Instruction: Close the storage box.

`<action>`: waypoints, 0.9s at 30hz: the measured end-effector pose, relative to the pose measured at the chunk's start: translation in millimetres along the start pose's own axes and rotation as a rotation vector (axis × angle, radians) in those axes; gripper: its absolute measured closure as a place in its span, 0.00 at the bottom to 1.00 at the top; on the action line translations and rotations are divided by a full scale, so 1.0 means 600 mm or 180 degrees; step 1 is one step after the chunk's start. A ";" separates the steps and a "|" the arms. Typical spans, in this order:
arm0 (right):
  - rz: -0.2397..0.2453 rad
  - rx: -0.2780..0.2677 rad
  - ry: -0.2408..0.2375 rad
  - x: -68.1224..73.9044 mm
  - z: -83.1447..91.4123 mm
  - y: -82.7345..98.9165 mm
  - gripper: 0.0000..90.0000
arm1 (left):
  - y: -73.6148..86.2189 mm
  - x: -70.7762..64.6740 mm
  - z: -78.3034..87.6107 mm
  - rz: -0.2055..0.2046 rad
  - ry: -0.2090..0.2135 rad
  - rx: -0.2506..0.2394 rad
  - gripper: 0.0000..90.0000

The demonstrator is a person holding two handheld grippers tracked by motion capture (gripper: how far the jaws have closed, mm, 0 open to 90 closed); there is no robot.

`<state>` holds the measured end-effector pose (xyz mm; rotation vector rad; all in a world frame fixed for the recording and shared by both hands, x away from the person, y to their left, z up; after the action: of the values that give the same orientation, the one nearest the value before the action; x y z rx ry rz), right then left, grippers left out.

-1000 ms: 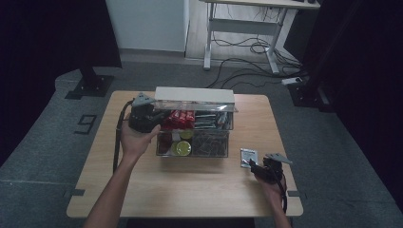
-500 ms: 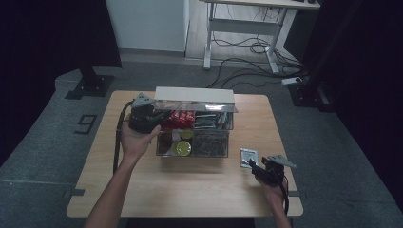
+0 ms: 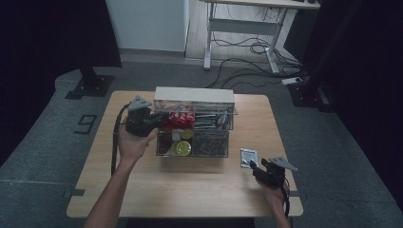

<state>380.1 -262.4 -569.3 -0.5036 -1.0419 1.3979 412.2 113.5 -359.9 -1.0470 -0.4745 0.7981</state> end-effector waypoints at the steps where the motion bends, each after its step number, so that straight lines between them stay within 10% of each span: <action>1: -0.0005 0.0004 -0.0003 0.000 0.000 0.000 0.49 | 0.001 0.000 0.001 0.0003 0.0003 0.0000 1.00; 27: -0.0067 0.0054 -0.0011 -0.007 -0.002 0.009 0.49 | 0.042 -0.001 -0.003 0.0050 0.0065 0.0142 1.00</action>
<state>378.8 -265.3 -575.4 -0.4768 -1.0347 1.3883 404.4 118.7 -383.1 -1.0178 -0.4296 0.8078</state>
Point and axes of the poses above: each handheld gripper's, and its own axes: z roughly backward along the jaws, y roughly out of its underside, x roughly to its left, the point moved 7 cm from there along -z, roughly forward along the jaws, and after that the axes turned 9 degrees about -z, right-handed, at the moved point
